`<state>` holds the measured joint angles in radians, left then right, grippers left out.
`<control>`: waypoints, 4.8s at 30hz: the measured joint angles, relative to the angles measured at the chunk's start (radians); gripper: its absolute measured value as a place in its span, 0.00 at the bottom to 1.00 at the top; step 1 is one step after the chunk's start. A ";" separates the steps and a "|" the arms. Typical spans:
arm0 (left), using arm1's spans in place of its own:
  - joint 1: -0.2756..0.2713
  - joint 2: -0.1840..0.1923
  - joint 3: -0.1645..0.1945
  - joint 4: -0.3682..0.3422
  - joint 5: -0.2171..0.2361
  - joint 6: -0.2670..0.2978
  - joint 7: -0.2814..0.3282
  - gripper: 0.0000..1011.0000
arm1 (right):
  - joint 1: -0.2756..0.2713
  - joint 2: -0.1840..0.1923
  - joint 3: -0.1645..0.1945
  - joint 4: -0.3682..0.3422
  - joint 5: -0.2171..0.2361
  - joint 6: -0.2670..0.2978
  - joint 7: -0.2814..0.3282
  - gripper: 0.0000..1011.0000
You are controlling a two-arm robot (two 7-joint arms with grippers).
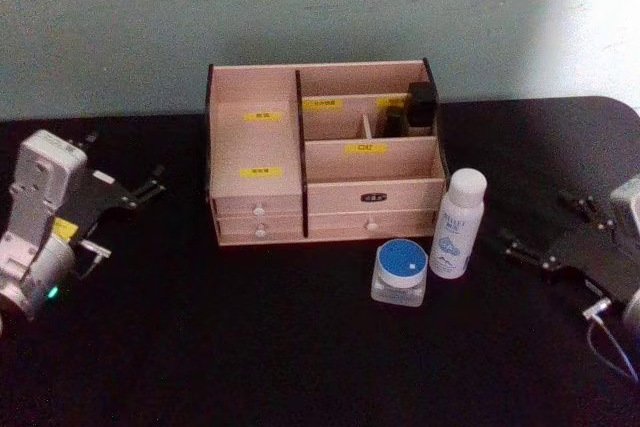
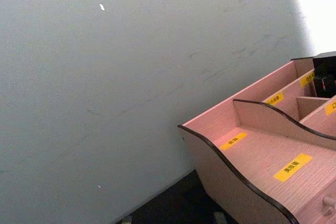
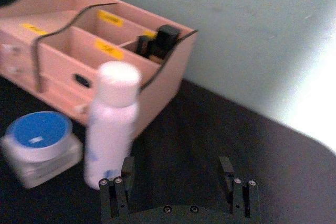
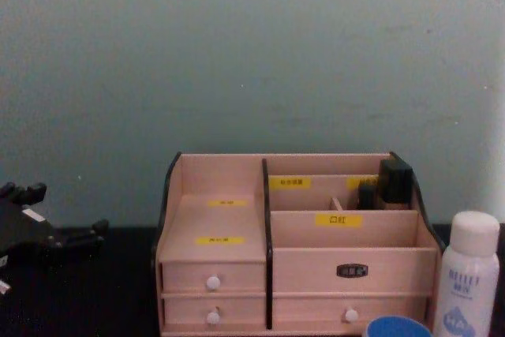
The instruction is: Pick up the facial cleanser and watermelon frost from the table and place them into the tiered storage box.
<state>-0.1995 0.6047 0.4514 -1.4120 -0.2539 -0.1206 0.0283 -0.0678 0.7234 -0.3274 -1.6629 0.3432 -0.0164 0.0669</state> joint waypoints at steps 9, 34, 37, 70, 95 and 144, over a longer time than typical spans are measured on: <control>0.000 0.000 0.000 0.000 0.000 0.000 0.000 0.99 | -0.061 0.020 0.036 -0.058 0.123 0.039 0.136 0.99; 0.000 0.000 0.000 0.000 0.000 0.000 0.000 0.99 | 0.077 -0.142 0.004 0.065 0.123 0.074 0.256 0.99; 0.000 0.000 0.000 0.000 0.000 0.000 0.000 0.99 | 0.090 -0.160 0.006 0.079 0.115 0.076 0.262 0.99; 0.000 0.000 0.000 0.000 0.000 0.000 0.000 0.99 | 0.116 -0.201 0.017 0.110 0.086 0.079 0.273 0.73; 0.000 0.000 0.000 0.000 0.000 0.000 0.000 0.99 | 0.076 -0.192 0.069 0.043 0.102 0.075 0.294 0.59; 0.000 0.000 0.000 0.000 0.000 0.000 0.000 0.99 | 0.634 -0.377 -0.110 0.409 0.100 0.171 0.405 0.59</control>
<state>-0.1995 0.6047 0.4514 -1.4119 -0.2540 -0.1205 0.0283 0.5666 0.3463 -0.4374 -1.2539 0.4430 0.1544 0.4715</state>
